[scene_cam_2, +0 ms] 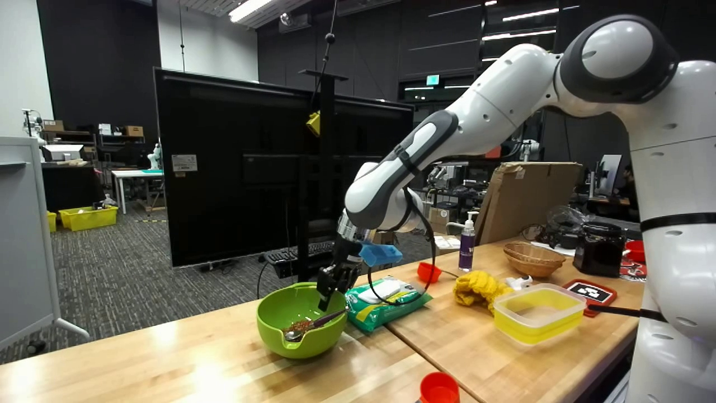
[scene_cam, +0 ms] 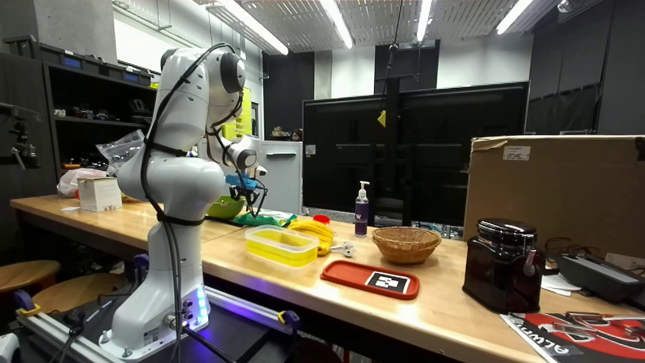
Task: Move the green bowl to the left
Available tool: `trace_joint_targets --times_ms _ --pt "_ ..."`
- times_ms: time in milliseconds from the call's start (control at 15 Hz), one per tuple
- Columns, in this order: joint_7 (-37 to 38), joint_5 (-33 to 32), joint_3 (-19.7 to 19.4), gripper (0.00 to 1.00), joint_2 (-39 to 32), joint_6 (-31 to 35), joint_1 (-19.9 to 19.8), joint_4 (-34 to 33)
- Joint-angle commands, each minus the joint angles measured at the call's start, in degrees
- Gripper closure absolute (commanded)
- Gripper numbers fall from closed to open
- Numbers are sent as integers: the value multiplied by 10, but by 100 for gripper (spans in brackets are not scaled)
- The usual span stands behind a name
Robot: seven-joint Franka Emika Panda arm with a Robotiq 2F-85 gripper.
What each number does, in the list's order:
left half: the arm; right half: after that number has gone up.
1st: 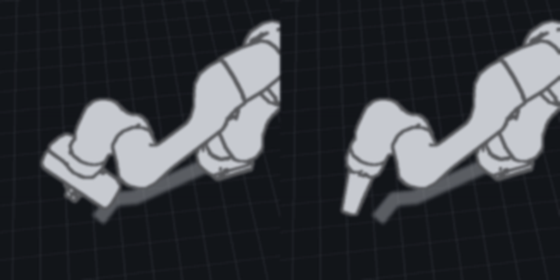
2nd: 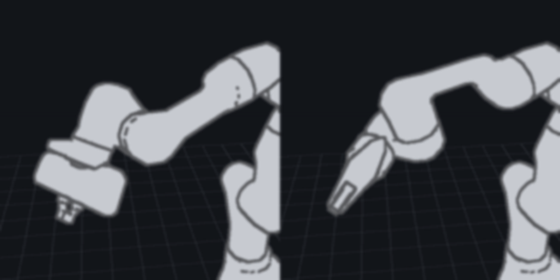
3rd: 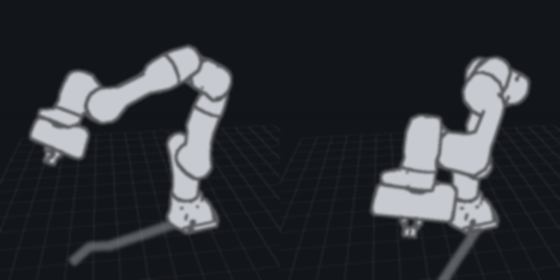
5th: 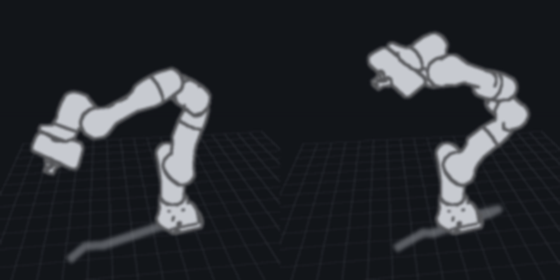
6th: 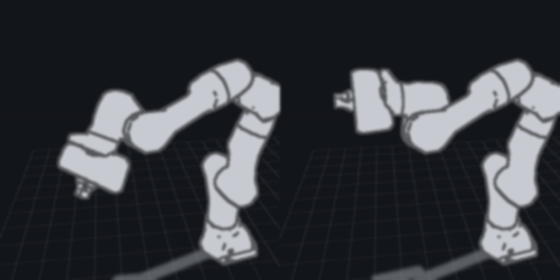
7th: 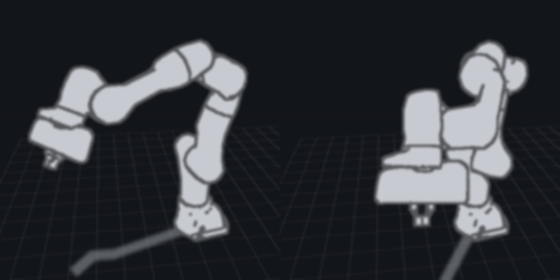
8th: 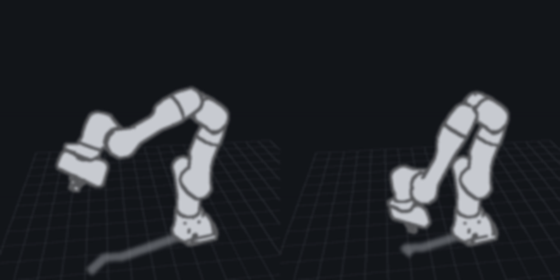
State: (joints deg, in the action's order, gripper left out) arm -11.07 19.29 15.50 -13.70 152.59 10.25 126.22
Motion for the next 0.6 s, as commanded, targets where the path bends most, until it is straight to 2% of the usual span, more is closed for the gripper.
trace_joint_targets --times_ms 0,133,333,533 --pt "35 -26 -1 16 24 1 6 19" --pt "50 -40 -3 3 32 -6 8 21" --pt "66 -55 -3 0 50 -29 9 21" --pt "85 -70 -9 0 78 -84 8 15"
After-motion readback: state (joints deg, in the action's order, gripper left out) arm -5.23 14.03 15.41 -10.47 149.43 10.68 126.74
